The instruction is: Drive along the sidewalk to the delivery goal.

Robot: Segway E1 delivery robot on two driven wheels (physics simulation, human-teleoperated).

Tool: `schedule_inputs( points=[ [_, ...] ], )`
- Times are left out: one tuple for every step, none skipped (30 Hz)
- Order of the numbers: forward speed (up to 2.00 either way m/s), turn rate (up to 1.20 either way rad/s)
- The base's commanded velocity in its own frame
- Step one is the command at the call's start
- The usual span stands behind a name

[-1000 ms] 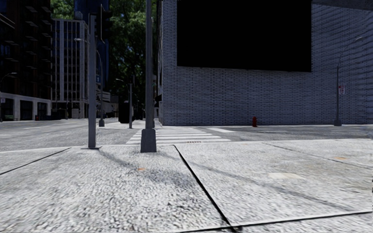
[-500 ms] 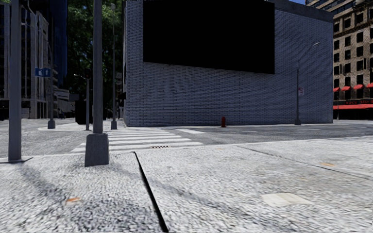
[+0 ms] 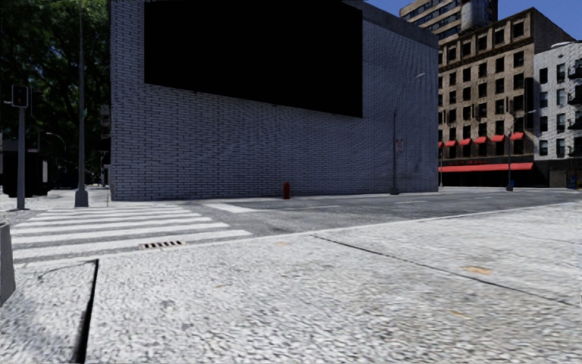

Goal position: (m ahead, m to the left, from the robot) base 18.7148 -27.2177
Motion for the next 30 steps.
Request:
schedule_inputs(
  points=[
    [1.77, -0.55],
    [1.77, -0.55],
    [1.77, -0.55],
    [1.77, -0.55],
    [1.77, -0.55],
    [1.77, -0.55],
    [1.77, -0.55],
    [1.77, -0.55],
    [1.77, -0.55],
    [1.77, -0.55],
    [1.77, -0.55],
    [1.77, -0.55],
    [1.77, -0.55],
    [1.77, -0.55],
    [1.77, -0.55],
    [1.77, -0.55],
    [1.77, -0.55],
    [1.77, -0.55],
    [1.77, -0.55],
    [1.77, -0.55],
    [1.77, -0.55],
    [1.77, -0.57],
    [1.77, -0.57],
    [1.77, -0.57],
    [1.77, -0.57],
    [1.77, -0.58],
    [1.77, -0.58],
    [1.77, -0.58],
    [1.77, -0.58],
    [1.77, -0.58]
  ],
)
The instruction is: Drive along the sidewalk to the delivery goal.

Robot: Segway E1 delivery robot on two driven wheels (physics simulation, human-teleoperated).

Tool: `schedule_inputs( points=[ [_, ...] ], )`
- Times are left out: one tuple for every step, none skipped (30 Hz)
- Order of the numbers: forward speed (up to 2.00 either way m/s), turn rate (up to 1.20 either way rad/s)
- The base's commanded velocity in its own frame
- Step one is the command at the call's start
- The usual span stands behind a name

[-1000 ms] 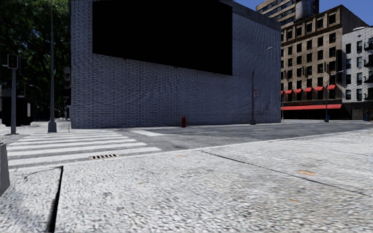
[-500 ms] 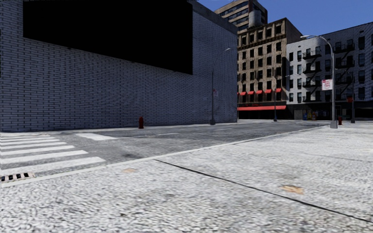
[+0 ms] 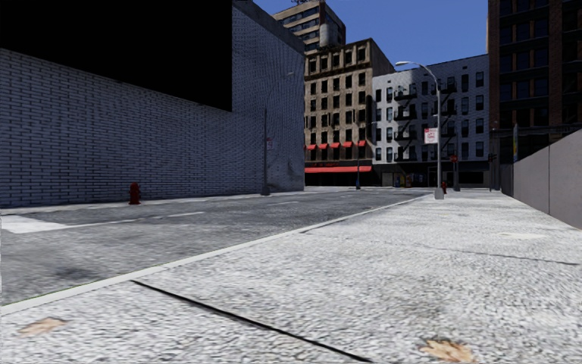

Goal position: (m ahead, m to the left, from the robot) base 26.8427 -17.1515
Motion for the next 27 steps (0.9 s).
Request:
schedule_inputs(
  points=[
    [1.77, -0.58],
    [1.77, -0.58],
    [1.77, -0.58],
    [1.77, -0.58],
    [1.77, -0.58],
    [1.77, -0.58],
    [1.77, -0.58],
    [1.77, -0.58],
    [1.77, -0.58],
    [1.77, -0.58],
    [1.77, -0.58],
    [1.77, -0.58],
    [1.77, -0.58],
    [1.77, -0.58],
    [1.77, -0.58],
    [1.77, -0.58],
    [1.77, -0.58],
    [1.77, -0.58],
    [1.77, -0.58],
    [1.77, -0.58],
    [1.77, -0.58],
    [1.77, -0.58],
    [1.77, -0.58],
    [1.77, -0.58],
    [1.77, -0.58],
    [1.77, -0.58],
    [1.77, -0.58]
  ],
)
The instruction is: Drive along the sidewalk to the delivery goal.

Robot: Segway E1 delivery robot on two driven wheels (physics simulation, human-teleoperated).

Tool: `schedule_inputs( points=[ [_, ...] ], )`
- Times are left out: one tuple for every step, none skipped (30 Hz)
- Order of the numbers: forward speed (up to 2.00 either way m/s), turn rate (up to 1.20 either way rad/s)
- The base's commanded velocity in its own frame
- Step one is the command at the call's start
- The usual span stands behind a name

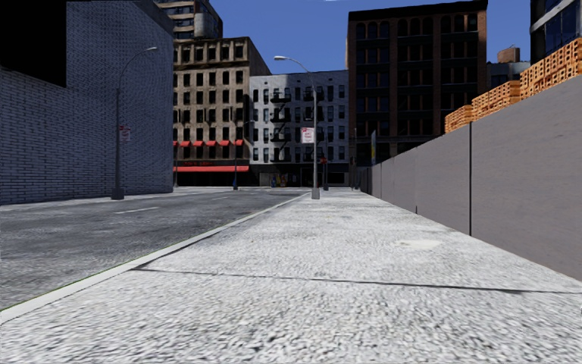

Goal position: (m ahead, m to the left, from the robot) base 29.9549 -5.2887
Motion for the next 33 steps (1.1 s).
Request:
schedule_inputs(
  points=[
    [1.77, -0.58],
    [1.77, -0.58],
    [1.77, -0.58],
    [1.77, -0.58],
    [1.77, -0.58],
    [1.77, -0.58],
    [1.77, -0.58],
    [1.77, -0.58],
    [1.77, -0.15],
    [1.77, -0.05],
    [1.77, 0.00],
    [1.77, 0.00],
    [1.77, 0.00],
    [1.77, 0.00],
    [1.77, 0.00],
    [1.77, 0.00],
    [1.77, 0.00],
    [1.77, 0.00],
    [1.77, 0.00],
    [1.77, 0.00],
    [1.77, 0.00],
    [1.77, 0.00],
    [2.00, 0.00],
    [2.00, 0.00],
    [2.00, 0.00],
    [2.00, 0.00],
    [2.00, 0.00],
    [2.00, 0.00],
    [2.00, 0.00],
    [2.00, 0.00],
    [2.00, 0.00],
    [2.00, 0.00],
    [2.00, 0.00]
  ],
)
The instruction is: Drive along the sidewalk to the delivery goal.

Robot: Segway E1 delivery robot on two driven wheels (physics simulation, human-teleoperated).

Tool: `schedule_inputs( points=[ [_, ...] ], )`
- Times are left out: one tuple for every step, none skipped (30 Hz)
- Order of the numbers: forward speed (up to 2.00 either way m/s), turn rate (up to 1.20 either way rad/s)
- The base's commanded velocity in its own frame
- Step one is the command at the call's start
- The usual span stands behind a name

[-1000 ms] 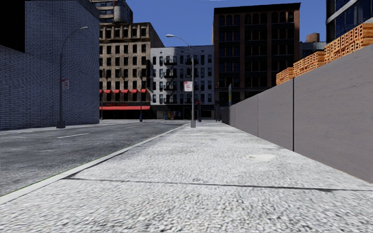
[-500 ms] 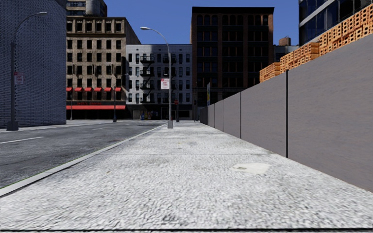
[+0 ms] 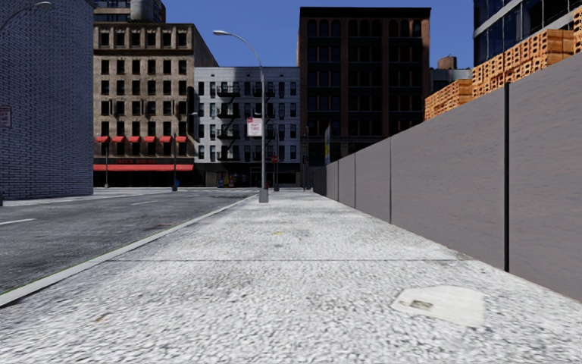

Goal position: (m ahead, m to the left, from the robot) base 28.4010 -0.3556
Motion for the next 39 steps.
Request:
schedule_inputs(
  points=[
    [2.00, 0.00],
    [2.00, 0.00],
    [2.00, 0.00],
    [2.00, 0.00],
    [2.00, 0.00],
    [2.00, 0.00],
    [2.00, 0.00],
    [2.00, 0.00],
    [2.00, 0.00],
    [2.00, 0.00],
    [2.00, 0.00],
    [2.00, 0.00],
    [2.00, 0.00],
    [2.00, 0.00],
    [2.00, 0.00],
    [2.00, 0.00],
    [2.00, 0.00],
    [2.00, 0.00],
    [2.00, 0.00],
    [2.00, 0.00],
    [2.00, 0.00],
    [2.00, 0.00],
    [2.00, 0.00],
    [2.00, 0.00],
    [2.00, 0.00],
    [2.00, 0.00],
    [2.00, 0.00],
    [2.00, 0.00],
    [2.00, 0.00],
    [2.00, 0.00],
    [2.00, 0.00],
    [2.00, 0.00],
    [2.00, 0.00],
    [2.00, 0.00],
    [2.00, 0.00],
    [2.00, 0.00],
    [2.00, 0.00],
    [2.00, 0.00],
    [2.00, 0.00]
  ],
)
